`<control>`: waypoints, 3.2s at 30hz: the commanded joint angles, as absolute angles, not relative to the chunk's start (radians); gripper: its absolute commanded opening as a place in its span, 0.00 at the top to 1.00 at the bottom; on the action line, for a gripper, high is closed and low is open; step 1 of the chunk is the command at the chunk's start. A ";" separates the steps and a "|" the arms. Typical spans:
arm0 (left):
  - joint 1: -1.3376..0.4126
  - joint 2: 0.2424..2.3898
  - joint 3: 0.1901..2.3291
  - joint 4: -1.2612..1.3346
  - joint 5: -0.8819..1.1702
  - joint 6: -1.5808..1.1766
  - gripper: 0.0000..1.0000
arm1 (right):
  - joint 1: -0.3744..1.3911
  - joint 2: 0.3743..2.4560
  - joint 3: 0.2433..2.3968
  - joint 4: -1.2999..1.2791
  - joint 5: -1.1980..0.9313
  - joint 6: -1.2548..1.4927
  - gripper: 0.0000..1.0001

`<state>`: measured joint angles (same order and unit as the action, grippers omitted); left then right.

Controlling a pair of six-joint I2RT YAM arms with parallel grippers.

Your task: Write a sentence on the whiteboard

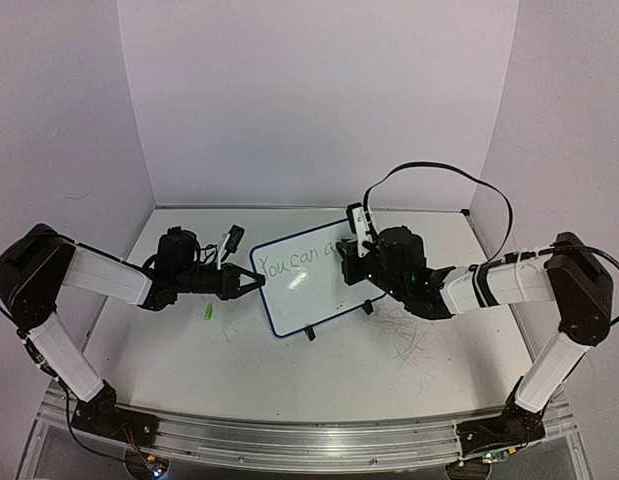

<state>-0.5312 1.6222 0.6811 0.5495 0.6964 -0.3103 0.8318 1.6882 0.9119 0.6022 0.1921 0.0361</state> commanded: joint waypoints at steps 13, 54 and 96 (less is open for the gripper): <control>-0.529 1.630 0.695 0.487 0.622 -0.241 1.00 | 0.829 1.585 0.857 0.648 0.165 0.052 1.00; -0.529 1.639 0.716 0.452 0.632 -0.225 1.00 | 0.788 1.586 0.880 0.616 0.030 0.022 1.00; -0.529 1.649 0.715 0.452 0.637 -0.215 1.00 | 0.775 1.646 0.911 0.672 0.178 0.037 1.00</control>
<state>-0.5312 1.6222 0.6991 0.5133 0.7063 -0.2855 0.7792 1.6390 0.8776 0.6314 0.1394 0.0303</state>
